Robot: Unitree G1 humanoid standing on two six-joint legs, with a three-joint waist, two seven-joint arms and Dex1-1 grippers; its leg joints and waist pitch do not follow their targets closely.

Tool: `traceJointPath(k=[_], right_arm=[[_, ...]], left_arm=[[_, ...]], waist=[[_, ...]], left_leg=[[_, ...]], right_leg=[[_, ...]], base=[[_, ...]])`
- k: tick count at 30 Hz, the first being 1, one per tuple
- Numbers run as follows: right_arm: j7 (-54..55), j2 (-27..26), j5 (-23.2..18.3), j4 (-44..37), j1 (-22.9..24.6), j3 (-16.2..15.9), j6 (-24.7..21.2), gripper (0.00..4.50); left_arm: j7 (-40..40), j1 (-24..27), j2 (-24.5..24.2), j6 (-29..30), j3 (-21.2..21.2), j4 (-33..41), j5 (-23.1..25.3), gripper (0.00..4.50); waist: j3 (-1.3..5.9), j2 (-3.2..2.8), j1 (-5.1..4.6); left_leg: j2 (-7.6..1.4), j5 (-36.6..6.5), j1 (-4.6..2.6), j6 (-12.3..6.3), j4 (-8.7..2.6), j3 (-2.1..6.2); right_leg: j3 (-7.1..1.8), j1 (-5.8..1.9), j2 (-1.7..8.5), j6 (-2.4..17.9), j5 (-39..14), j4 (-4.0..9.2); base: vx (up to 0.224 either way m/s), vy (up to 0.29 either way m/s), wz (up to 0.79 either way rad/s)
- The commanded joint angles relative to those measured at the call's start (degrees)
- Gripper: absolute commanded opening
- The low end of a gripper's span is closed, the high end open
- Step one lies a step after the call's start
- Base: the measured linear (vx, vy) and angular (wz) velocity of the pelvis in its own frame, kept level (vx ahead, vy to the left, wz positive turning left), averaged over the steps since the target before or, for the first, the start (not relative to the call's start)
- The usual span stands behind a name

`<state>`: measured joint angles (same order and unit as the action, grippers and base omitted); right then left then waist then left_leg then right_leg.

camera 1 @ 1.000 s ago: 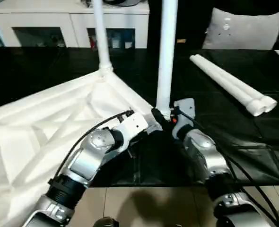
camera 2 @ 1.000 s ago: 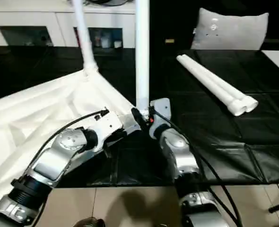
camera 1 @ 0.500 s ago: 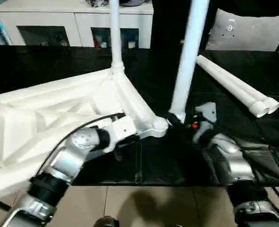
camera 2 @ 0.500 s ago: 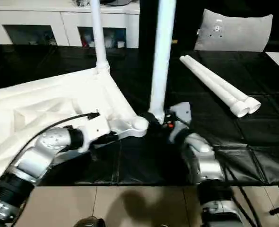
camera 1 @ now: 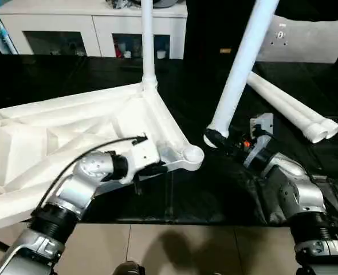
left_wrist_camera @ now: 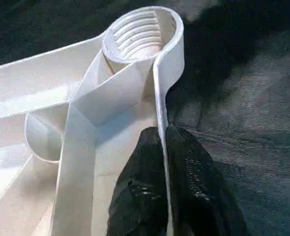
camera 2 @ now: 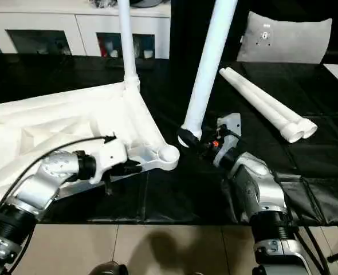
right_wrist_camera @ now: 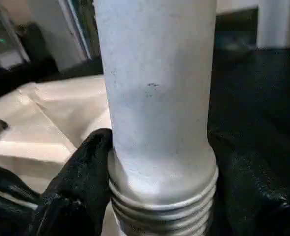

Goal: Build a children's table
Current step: Insert table leg to table base

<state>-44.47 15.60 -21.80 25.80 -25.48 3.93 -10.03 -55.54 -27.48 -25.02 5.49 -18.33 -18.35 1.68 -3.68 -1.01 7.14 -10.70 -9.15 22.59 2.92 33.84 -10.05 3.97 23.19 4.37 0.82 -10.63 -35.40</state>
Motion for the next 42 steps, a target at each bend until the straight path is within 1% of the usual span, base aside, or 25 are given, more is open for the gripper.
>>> traceJointPath(k=[1,3,5,6,7,8,10,11,12,15,16,17,19,20,21,22,23,26,27,30,32,33,36,38,42], right_arm=[[1.4,0.4,0.0,-3.8,-0.1,-0.3,-2.0,2.66],[1.6,0.4,-0.5,-5.0,0.3,-0.3,-2.9,2.66],[1.8,0.5,-1.2,-7.8,1.5,-0.7,-5.0,2.66],[1.7,0.7,-1.5,-8.8,2.0,-0.8,-5.8,2.66],[1.6,0.9,-1.3,-9.4,2.5,-1.0,-6.7,2.66],[1.5,0.9,-1.2,-9.5,2.6,-1.1,-6.9,2.66],[1.3,1.4,-1.0,-10.3,3.0,-1.4,-8.5,2.66],[1.0,1.6,-1.3,-10.5,3.0,-1.5,-9.1,2.66],[-0.1,2.3,-1.9,-11.3,3.2,-1.8,-11.3,2.66],[-1.9,3.5,-2.8,-12.2,3.4,-2.4,-13.9,2.66],[-1.9,3.5,-2.8,-12.2,3.4,-2.4,-13.9,2.66],[-2.9,4.0,-4.0,-12.9,3.5,-2.4,-15.7,2.66],[-3.9,4.6,-5.1,-14.1,3.7,-2.5,-17.5,2.66],[-5.6,5.3,-6.3,-15.5,4.2,-2.7,-18.9,2.66],[-5.6,5.3,-6.3,-15.5,4.2,-2.7,-18.9,2.66],[-6.4,5.6,-6.6,-16.1,4.3,-2.8,-19.4,2.66],[-7.4,6.0,-6.7,-16.8,4.6,-3.0,-19.5,2.66],[-8.0,6.1,-7.1,-17.4,4.8,-2.7,-19.7,2.66],[-7.9,6.0,-7.1,-17.5,4.8,-2.6,-19.7,2.66],[-7.7,5.8,-7.5,-18.0,5.0,-2.2,-19.8,2.66],[-8.3,5.9,-7.5,-19.0,5.4,-2.8,-19.7,2.66],[-8.8,5.7,-7.6,-19.9,5.6,-3.1,-19.7,2.66],[-9.2,5.3,-7.6,-20.7,5.6,-3.4,-19.4,2.66],[-9.5,5.1,-7.0,-21.1,5.7,-4.1,-18.4,2.66],[-9.8,4.9,-5.1,-19.5,5.5,-5.9,-16.7,2.66]], left_arm=[[-1.7,-2.0,-0.1,-1.2,2.1,2.1,-2.8,0.67],[-1.8,-2.1,0.0,-1.0,2.6,2.2,-3.4,0.89],[-1.9,-2.5,0.3,0.1,4.1,2.4,-5.2,1.02],[-2.1,-2.8,0.5,0.5,4.5,2.5,-6.1,1.02],[-2.4,-3.0,0.9,1.4,5.2,2.9,-7.4,1.09],[-2.4,-3.1,1.1,1.6,5.4,2.9,-7.7,1.26],[-3.4,-3.7,1.9,3.2,6.5,3.7,-10.1,1.37],[-3.8,-4.0,2.3,4.1,7.0,4.1,-11.2,1.37],[-4.1,-4.9,3.4,7.3,8.4,5.2,-14.3,1.43],[-4.2,-6.0,4.7,11.5,10.2,6.3,-18.0,1.74],[-4.2,-6.0,4.7,11.5,10.2,6.3,-18.0,1.74],[-4.3,-6.5,5.5,14.4,11.3,7.0,-20.8,1.94],[-3.8,-7.0,6.4,16.8,12.2,7.8,-22.9,2.04],[-3.7,-7.5,7.5,20.2,13.3,9.1,-26.3,2.15],[-3.7,-7.5,7.5,20.2,13.3,9.1,-26.3,2.24],[-4.0,-7.6,7.8,21.7,13.5,9.8,-27.5,2.24],[-4.1,-7.6,8.2,23.5,13.8,11.3,-29.2,2.46],[-3.4,-7.7,8.4,24.7,13.7,12.2,-29.1,2.59],[-3.1,-7.8,8.5,24.8,13.6,12.1,-28.9,2.69],[-2.3,-7.9,8.7,25.9,13.6,12.4,-29.0,2.89],[-1.6,-7.7,8.9,27.1,13.4,13.3,-29.7,3.02],[-0.1,-7.7,9.2,27.8,12.9,13.7,-29.3,3.23],[2.6,-8.0,10.0,27.9,12.8,12.9,-27.9,3.29],[5.8,-8.9,11.4,27.7,13.4,11.1,-26.8,3.29],[7.1,-9.7,14.3,30.7,15.0,11.6,-30.3,3.29]], waist=[[4.63,0.69,0.1],[4.58,0.54,0.0],[4.57,0.65,0.01],[4.55,-0.1,-0.02],[4.6,0.18,-0.09],[4.72,-0.08,0.02],[4.66,0.0,0.07],[4.63,-0.12,0.03],[4.66,-0.27,0.09],[4.63,-0.11,0.27],[4.5,-0.06,0.24],[4.56,-0.24,0.22],[4.56,-0.06,0.24],[4.61,-0.35,0.24],[4.63,-0.24,0.34],[4.64,-0.48,0.43],[4.72,-0.65,0.48],[4.59,-0.45,0.42],[4.53,-0.21,0.34],[4.49,-0.25,0.38],[4.55,-0.25,0.39],[4.59,-0.17,0.41],[4.62,-0.22,0.52],[4.55,-0.27,0.54],[4.61,0.1,1.15]], left_leg=[[-2.33,-9.2,-1.3,-1.87,-3.63,0.51],[-2.43,-9.6,-1.35,-1.83,-3.7,0.52],[-2.39,-9.8,-1.35,-1.77,-3.7,0.53],[-2.34,-10.5,-1.44,-1.53,-3.67,0.49],[-2.33,-10.4,-1.39,-1.52,-3.68,0.51],[-2.34,-10.0,-1.36,-1.28,-3.66,0.58],[-2.28,-10.7,-1.43,-0.96,-3.66,0.53],[-2.29,-11.3,-1.37,-0.75,-3.7,0.57],[-2.29,-11.7,-1.41,-0.53,-3.66,0.63],[-2.27,-11.4,-1.41,-0.72,-3.51,0.54],[-2.26,-11.7,-1.34,-0.82,-3.56,0.58],[-2.15,-12.0,-1.48,-0.67,-3.47,0.5],[-2.17,-11.4,-1.29,-1.02,-3.48,0.6],[-2.16,-11.2,-1.28,-0.97,-3.43,0.64],[-2.16,-11.1,-1.34,-1.12,-3.31,0.53],[-2.2,-11.1,-1.32,-1.07,-3.31,0.63],[-2.19,-11.1,-1.33,-1.09,-3.28,0.62],[-2.17,-11.8,-1.32,-1.07,-3.4,0.69],[-2.11,-11.8,-1.32,-1.08,-3.42,0.65],[-2.16,-12.2,-1.48,-0.73,-3.49,0.71],[-2.19,-12.0,-1.45,-0.64,-3.51,0.73],[-2.21,-11.6,-1.4,-0.71,-3.47,0.74],[-2.21,-10.9,-1.31,-1.13,-3.39,0.77],[-2.18,-11.4,-1.3,-1.09,-3.39,0.7],[-2.14,-10.7,-1.3,-0.85,-3.33,0.7]], right_leg=[[-2.65,-2.78,4.23,11.5,-9.9,3.83],[-2.65,-2.72,4.09,11.4,-9.6,3.79],[-2.65,-2.77,4.13,11.2,-9.8,3.71],[-2.69,-2.6,4.0,11.0,-9.9,3.97],[-2.68,-2.78,3.98,10.9,-9.5,3.91],[-2.65,-2.85,4.01,11.2,-8.6,3.75],[-2.62,-2.82,4.0,11.7,-8.9,3.81],[-2.61,-2.86,4.06,11.9,-9.5,3.92],[-2.6,-2.88,4.12,11.9,-10.0,3.92],[-2.56,-3.0,3.97,12.7,-9.1,3.79],[-2.57,-2.99,4.0,12.5,-9.7,3.96],[-2.57,-3.07,3.99,12.4,-10.2,3.88],[-2.53,-3.18,3.94,12.3,-10.0,3.97],[-2.51,-3.19,3.95,12.2,-10.0,3.94],[-2.54,-3.26,3.95,12.4,-9.6,4.02],[-2.51,-3.23,3.94,12.4,-9.5,3.9],[-2.48,-3.18,3.87,12.6,-9.1,3.83],[-2.43,-3.23,3.81,12.3,-10.3,4.17],[-2.45,-3.21,3.76,11.8,-11.0,4.3],[-2.47,-3.14,3.87,10.8,-13.6,4.49],[-2.48,-3.18,3.88,10.6,-13.4,4.45],[-2.49,-3.21,3.86,10.6,-12.6,4.35],[-2.46,-3.24,3.82,10.8,-11.1,4.25],[-2.47,-3.16,3.77,10.6,-11.7,4.43],[-2.46,-3.18,3.97,10.3,-12.8,4.44]], base=[[0.0,0.0,0.0],[0.0,0.0,0.0],[0.0,0.0,0.0],[0.0,0.0,0.0],[0.0,0.0,0.0],[0.0,0.0,0.0],[0.0,0.0,0.0],[0.0,0.0,0.0],[0.0,0.0,0.0],[0.0,0.0,0.0],[0.0,0.0,0.0],[0.0,0.0,0.0],[0.0,0.0,0.0],[0.0,0.0,0.0],[0.0,0.0,0.0],[0.0,0.0,0.0],[0.0,0.0,0.0],[0.0,0.0,0.0],[0.0,0.0,0.0],[0.0,0.0,0.0],[0.0,0.0,0.0],[0.0,0.0,0.0],[0.0,0.0,0.0],[0.0,0.0,0.0],[0.0,0.0,0.0]])
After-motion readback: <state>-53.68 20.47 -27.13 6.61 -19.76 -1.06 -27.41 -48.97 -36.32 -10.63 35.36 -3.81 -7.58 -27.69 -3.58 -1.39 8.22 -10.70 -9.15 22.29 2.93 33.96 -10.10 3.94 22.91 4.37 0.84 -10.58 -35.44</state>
